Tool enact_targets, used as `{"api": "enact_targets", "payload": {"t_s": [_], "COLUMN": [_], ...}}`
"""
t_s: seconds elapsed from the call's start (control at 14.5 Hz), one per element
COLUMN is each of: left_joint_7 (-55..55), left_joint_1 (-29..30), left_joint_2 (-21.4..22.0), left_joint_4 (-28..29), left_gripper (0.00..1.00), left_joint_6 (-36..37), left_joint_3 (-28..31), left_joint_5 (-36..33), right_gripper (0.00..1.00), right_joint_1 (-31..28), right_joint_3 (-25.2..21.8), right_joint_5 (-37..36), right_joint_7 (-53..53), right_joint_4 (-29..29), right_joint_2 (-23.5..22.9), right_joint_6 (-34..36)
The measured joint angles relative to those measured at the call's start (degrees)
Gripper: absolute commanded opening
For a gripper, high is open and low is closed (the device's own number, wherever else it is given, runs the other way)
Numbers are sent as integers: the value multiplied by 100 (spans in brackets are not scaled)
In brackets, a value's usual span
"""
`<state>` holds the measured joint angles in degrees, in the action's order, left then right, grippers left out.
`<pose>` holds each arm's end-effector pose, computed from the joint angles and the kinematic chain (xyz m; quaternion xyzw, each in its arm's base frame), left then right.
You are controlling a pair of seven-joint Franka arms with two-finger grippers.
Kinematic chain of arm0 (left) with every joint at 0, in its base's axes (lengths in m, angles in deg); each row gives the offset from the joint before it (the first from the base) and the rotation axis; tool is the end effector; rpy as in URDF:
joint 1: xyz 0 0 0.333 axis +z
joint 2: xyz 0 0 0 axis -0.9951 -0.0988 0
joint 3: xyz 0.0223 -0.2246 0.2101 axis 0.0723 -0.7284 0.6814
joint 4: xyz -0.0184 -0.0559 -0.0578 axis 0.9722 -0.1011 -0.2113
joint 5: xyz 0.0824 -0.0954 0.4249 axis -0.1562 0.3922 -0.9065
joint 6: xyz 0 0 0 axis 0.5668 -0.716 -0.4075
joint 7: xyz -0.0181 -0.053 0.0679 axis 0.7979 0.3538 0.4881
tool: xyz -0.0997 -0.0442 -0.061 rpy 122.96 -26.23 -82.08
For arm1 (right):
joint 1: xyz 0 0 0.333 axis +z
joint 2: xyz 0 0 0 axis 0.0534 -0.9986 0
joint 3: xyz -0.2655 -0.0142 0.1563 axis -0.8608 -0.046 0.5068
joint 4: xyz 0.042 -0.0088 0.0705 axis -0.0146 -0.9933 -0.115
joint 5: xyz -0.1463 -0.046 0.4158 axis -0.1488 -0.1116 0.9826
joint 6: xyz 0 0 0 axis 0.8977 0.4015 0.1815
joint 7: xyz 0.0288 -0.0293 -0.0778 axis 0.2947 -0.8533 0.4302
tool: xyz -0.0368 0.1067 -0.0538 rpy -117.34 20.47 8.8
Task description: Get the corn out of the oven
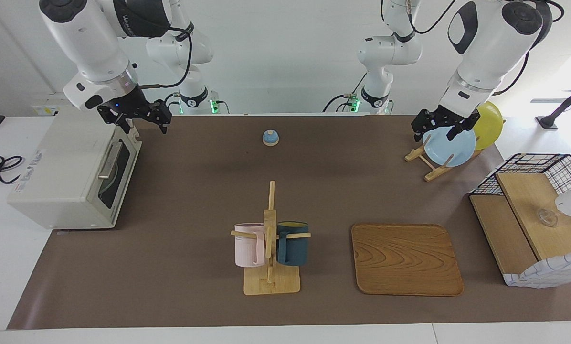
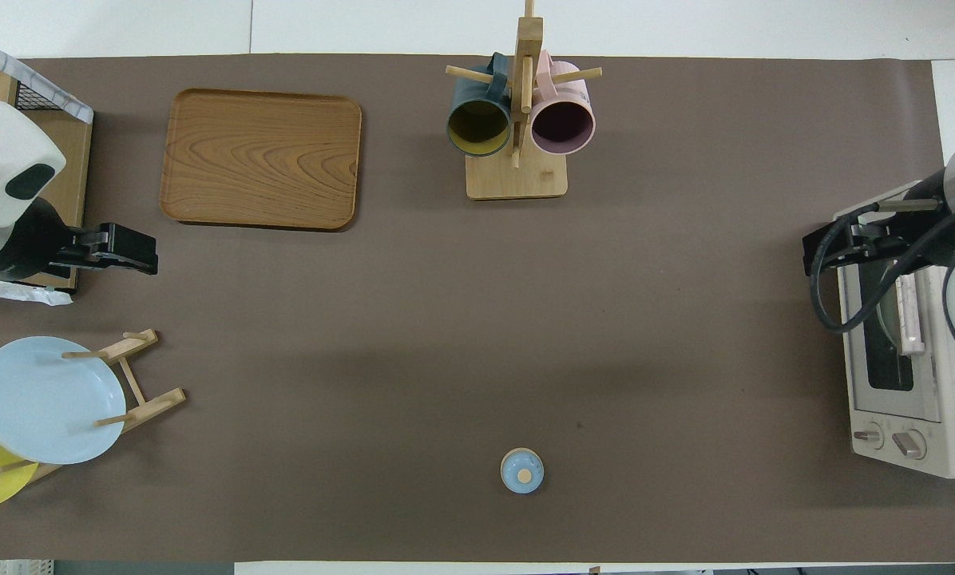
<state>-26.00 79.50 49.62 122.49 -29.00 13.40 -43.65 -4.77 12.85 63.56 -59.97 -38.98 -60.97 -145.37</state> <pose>0.5865 -0.0876 0.5520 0.9995 -0.0206 -0.0222 0.0061 0.5971 0.0338 0.5766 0.9978 -0.0080 -0.0656 0.0104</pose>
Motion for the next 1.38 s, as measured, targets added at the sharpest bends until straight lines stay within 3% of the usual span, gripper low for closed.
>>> {"api": "enact_targets", "payload": {"t_s": [0.48,0.55,0.62,0.69,0.83,1.11,1.38], "left_joint_7": [0,0,0,0,0,0,0], "left_joint_1": [-5,-4,-4,-4,-4,-3,-3], "left_joint_2": [42,42,42,42,42,42,42], "left_joint_4": [-2,-2,-2,-2,-1,-1,-1], "left_gripper": [100,100,100,100,100,100,100], "left_joint_6": [0,0,0,0,0,5,14], "left_joint_3": [-23,-21,-20,-20,-20,-17,-17], "left_joint_5": [0,0,0,0,0,0,0], "right_gripper": [100,88,54,30,0,0,0], "right_joint_1": [-45,-98,-148,-181,-242,-587,-953], "right_joint_3": [-6,-6,-8,-11,-18,-43,-65], "right_joint_5": [0,0,0,0,0,-8,-601], "right_joint_7": [0,10,87,246,511,1205,1626], "right_joint_4": [0,-1,-9,-30,-169,-878,-2206], "right_joint_2": [9,9,9,10,34,260,686], "right_joint_6": [-1,0,-1,-30,-270,-843,-2086]}}
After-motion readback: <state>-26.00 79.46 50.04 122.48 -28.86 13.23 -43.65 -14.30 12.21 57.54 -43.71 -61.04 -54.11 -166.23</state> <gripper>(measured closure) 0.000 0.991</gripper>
